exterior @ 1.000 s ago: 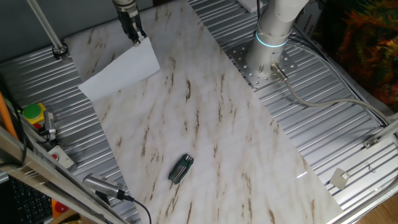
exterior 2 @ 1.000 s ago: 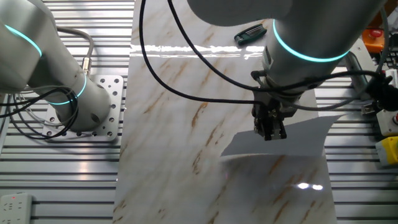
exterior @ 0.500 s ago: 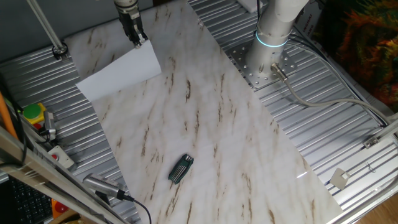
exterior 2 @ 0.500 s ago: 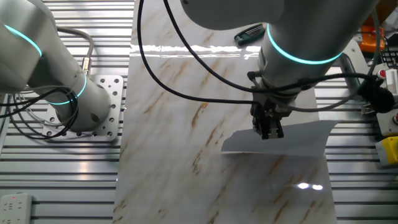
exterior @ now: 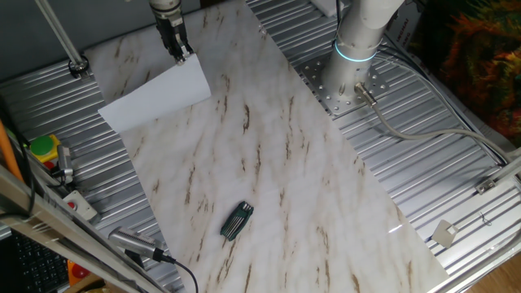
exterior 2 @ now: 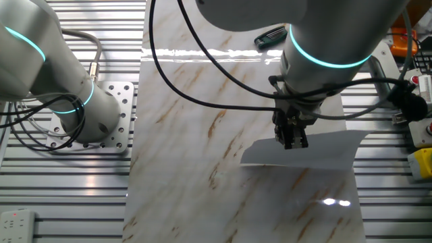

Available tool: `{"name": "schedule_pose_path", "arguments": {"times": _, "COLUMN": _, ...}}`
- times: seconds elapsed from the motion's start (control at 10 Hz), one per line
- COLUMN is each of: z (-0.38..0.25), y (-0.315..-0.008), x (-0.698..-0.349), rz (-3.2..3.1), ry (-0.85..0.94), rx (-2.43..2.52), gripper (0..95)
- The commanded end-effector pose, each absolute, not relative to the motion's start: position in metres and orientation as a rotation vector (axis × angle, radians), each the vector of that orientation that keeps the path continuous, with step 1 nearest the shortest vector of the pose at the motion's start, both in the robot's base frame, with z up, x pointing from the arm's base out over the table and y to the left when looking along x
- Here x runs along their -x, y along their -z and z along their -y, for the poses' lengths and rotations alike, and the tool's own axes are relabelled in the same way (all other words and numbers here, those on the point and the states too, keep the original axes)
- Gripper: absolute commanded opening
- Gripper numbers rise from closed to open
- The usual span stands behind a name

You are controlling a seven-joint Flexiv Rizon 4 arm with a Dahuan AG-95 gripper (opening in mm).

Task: Flip over and spread out the paper that is laid flat on the table

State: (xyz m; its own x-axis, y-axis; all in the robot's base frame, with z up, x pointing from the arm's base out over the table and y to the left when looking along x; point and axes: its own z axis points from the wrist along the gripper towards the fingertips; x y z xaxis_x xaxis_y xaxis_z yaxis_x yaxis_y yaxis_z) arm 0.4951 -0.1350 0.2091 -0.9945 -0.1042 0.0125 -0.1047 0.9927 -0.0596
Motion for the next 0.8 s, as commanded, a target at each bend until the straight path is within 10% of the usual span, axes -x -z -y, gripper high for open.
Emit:
{"name": "schedule_pose_path", "arguments": {"times": 0.1, "z": 0.1346, "y": -0.2077, "x": -0.4939, "rz": 3.126, "ry": -0.103, "rx": -0.169, "gripper": 0.0}}
{"name": "schedule_pose_path", "arguments": {"times": 0.8, "z": 0.1329, "y": -0.2066, "x": -0.4928, "rz": 3.126, "ry": -0.107, "rx": -0.174, "gripper": 0.0}}
